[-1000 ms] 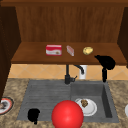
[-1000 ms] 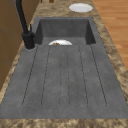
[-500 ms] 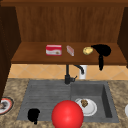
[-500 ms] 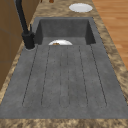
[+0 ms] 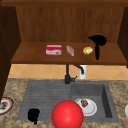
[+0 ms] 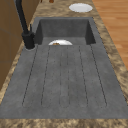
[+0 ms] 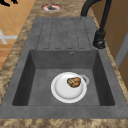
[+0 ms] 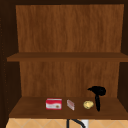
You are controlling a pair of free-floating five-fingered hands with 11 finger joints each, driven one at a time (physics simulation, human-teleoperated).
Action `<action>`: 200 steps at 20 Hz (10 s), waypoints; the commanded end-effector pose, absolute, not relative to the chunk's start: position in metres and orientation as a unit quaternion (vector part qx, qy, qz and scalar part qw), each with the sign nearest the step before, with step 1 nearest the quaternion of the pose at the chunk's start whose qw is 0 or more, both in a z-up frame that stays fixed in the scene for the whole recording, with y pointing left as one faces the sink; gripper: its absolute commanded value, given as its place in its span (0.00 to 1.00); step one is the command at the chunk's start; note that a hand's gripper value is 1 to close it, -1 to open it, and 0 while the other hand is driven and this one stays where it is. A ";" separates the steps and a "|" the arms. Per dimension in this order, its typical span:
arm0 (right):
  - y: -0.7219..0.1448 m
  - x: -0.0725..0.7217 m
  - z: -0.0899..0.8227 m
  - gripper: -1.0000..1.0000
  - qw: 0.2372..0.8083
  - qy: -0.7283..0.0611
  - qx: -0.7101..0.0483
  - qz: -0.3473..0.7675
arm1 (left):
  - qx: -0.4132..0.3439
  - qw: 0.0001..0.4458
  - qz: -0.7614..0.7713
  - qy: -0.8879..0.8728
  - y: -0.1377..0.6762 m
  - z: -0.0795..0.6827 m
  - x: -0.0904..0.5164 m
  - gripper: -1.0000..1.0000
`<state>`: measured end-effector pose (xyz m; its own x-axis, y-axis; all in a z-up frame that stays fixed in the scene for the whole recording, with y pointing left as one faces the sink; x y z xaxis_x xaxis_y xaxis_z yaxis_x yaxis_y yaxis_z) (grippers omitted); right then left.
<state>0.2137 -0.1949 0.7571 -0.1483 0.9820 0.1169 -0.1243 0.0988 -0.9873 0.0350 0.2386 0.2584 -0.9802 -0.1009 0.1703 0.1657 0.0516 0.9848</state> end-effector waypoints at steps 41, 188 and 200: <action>-0.153 0.457 0.622 0.00 0.579 -0.387 -0.283 0.659 | -0.023 0.097 -0.688 -0.719 0.239 0.258 0.035 0.50; -0.563 0.133 0.319 1.00 0.571 -0.520 -0.222 0.595 | -0.023 0.097 -0.688 -0.719 0.239 0.258 0.035 0.50; -0.638 0.168 0.216 1.00 0.568 -0.524 -0.230 0.592 | -0.023 0.097 -0.688 -0.719 0.239 0.258 0.035 0.50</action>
